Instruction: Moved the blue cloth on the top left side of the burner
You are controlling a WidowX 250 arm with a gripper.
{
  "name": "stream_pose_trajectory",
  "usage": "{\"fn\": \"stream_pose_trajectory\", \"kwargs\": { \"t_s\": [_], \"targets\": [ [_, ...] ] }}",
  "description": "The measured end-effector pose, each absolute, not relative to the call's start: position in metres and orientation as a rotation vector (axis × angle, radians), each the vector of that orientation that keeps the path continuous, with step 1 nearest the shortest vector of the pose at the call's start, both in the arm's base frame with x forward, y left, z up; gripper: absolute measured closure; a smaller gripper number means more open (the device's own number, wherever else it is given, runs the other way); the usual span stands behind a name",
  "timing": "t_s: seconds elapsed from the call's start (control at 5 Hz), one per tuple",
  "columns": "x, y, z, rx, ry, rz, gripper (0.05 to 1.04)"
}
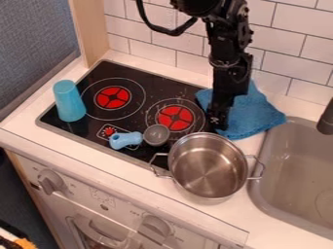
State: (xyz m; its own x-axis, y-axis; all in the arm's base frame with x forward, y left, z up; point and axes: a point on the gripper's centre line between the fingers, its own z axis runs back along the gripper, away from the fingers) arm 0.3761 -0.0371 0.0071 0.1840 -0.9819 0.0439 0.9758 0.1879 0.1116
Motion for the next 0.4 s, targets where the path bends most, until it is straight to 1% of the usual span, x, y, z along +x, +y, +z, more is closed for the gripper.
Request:
{"fn": "stream_pose_trajectory", "kwargs": {
  "t_s": [0.4],
  "targets": [
    [0.373,-0.009,0.006,0.064,-0.096,-1.3,0.085]
  ]
}}
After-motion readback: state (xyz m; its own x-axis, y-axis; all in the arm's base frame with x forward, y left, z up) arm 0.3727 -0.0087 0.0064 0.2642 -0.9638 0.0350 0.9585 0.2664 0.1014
